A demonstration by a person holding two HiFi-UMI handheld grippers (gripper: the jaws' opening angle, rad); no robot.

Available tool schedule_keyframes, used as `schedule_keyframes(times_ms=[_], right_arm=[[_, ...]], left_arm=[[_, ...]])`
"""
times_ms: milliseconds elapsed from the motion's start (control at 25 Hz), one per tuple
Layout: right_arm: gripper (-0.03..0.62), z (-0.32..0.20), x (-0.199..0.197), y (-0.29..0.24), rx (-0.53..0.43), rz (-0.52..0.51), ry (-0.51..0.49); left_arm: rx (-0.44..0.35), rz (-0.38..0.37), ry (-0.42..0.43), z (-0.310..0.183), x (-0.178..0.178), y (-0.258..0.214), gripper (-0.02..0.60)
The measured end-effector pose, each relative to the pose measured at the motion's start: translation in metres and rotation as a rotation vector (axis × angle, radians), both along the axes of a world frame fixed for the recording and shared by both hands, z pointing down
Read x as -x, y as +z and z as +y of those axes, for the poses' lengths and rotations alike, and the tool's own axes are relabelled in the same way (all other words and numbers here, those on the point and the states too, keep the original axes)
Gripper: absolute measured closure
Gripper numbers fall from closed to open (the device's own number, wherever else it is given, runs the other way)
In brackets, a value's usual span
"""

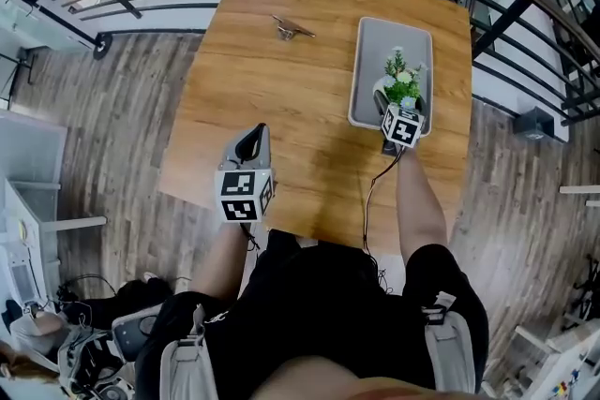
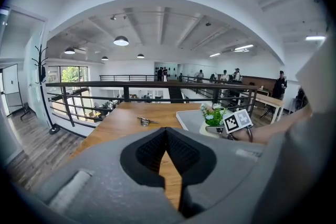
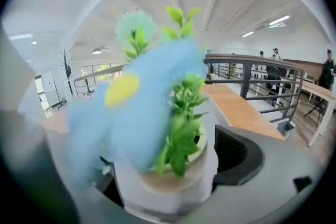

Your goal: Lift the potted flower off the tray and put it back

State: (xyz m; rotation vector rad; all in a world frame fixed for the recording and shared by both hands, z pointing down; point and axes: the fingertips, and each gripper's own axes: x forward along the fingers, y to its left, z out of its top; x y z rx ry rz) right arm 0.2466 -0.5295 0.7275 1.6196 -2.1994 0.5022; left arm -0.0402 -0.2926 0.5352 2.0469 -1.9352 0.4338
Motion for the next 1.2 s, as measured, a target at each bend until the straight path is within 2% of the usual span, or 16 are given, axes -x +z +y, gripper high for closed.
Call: schedule_keyframes(times_ms=[160,360,400,440,600,680,800,1040,1200], right_arm=[[0.054,0.013,-0.005,-0.052,-0.123,-0.013,0.003],[0.072,0.044,-0.005,-0.148,-0.34,-0.082,0.003],[0.11,0.052,-0.006,-0.171,-0.38,-0.078,0.005],[0.185,0.061,-0.008,-0.193,-0.419,-0.07,0.015],[0.597,0.109,-0.023,-0.269,-0.553,-0.036,0.111],[0.597,0.133,-0.026,-0.295,-0.595,-0.03,0.125],[0.599,0.168,-0.024,-0.314,-0.603,-0.034,0.128],[0.599,0.237,-0.028,-0.302,-0.562,-0.091,0.204],[0.599,0.248,-0.03,-0.297,-0.554,-0.074,0.218]], left_arm=[[-0.03,0.007,0.038,-0.002,-0.008,-0.011,0.569],[-0.072,0.027,0.108,-0.008,-0.026,-0.026,0.569],[-0.086,0.031,0.127,-0.011,-0.03,-0.031,0.569],[-0.101,0.035,0.146,-0.014,-0.034,-0.036,0.569],[-0.146,0.053,0.204,-0.02,-0.048,-0.056,0.569],[-0.167,0.061,0.232,-0.023,-0.056,-0.064,0.569],[-0.189,0.073,0.28,-0.023,-0.068,-0.072,0.569],[-0.194,0.085,0.379,-0.013,-0.093,-0.07,0.569],[-0.218,0.085,0.409,-0.009,-0.1,-0.079,0.569]])
